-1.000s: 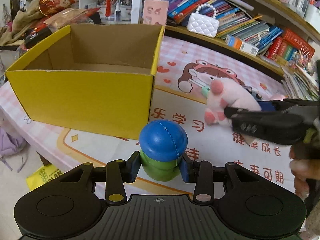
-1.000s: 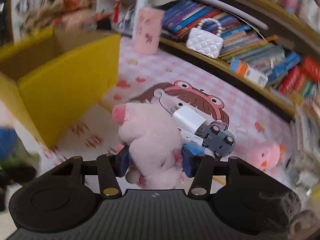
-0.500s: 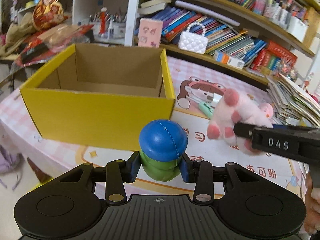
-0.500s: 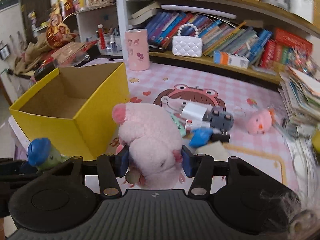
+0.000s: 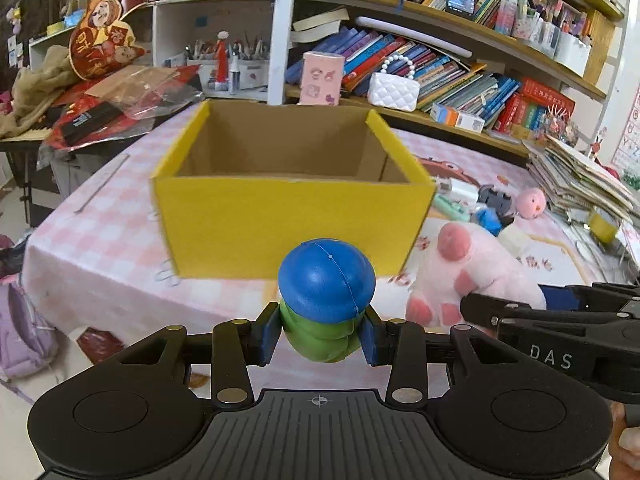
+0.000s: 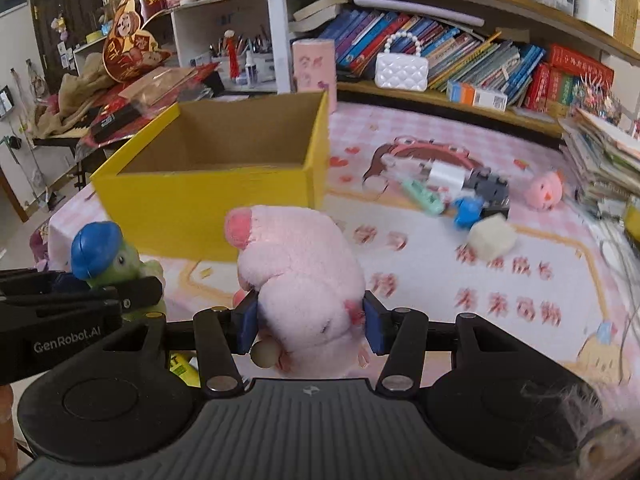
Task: Organize objects
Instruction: 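Carry the figure with the left tool while the right tool carries the pig over the yellow box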
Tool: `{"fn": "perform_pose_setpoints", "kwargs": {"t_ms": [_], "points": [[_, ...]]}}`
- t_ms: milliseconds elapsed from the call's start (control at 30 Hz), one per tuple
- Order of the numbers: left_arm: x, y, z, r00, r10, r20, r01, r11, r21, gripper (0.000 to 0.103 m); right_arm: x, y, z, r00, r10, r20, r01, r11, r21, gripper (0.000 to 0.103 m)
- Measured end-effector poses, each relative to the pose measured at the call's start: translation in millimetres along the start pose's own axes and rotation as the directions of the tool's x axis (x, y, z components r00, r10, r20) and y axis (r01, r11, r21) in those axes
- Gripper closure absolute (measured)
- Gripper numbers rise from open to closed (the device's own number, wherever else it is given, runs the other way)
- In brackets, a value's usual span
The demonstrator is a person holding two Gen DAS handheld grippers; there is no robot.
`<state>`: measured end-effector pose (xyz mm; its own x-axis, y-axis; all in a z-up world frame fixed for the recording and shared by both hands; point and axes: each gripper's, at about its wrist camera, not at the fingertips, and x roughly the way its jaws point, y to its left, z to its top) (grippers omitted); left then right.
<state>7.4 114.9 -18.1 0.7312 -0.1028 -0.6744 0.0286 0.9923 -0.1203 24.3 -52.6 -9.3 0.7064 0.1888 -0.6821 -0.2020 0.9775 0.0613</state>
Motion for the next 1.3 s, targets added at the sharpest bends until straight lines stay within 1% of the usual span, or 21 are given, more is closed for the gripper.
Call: {"fn": "perform_pose_setpoints", "kwargs": {"t_ms": [100,267,500,667,900,1300], "points": [[-11.4,21.8,-10.2,1.0,0.007,-0.006,-0.007,1.0,-0.01,0.064,-1.5,23.2,-12.3,1.0,0.009,-0.025,-0.008,1.0,0.011,0.054],[-28.3,52.5,-19.1,1.0,0.03,-0.002,-0.031,0.999,-0.041,0.064,-4.6,55.6,-21.1,0.998,0.032,-0.048,-0.033,0.999,-0.008,0.054],[-42.3,72.1,-22.3,0.999,0.036,0.022,-0.035,0.998,-0.058,0.064,-12.7,83.4,-20.9,0.998,0.043,-0.041,-0.044,0.998,-0.042,0.054],[-45.9,79.0,-20.4,0.999,0.029,0.044,-0.026,0.998,-0.062,0.065,-15.5,87.7,-19.4,0.999,0.03,-0.033,-0.032,0.999,-0.044,0.054],[-47.4,78.3,-16.4,0.998,0.009,0.069,-0.005,0.999,-0.051,0.064,-19.0,87.1,-16.0,1.0,0.013,-0.02,-0.014,0.999,-0.044,0.054],[-43.2,77.6,-12.0,0.997,-0.018,0.076,0.021,0.999,-0.027,0.064,-18.5,86.3,-13.3,1.0,-0.014,-0.014,0.013,0.999,-0.036,0.054]]}}
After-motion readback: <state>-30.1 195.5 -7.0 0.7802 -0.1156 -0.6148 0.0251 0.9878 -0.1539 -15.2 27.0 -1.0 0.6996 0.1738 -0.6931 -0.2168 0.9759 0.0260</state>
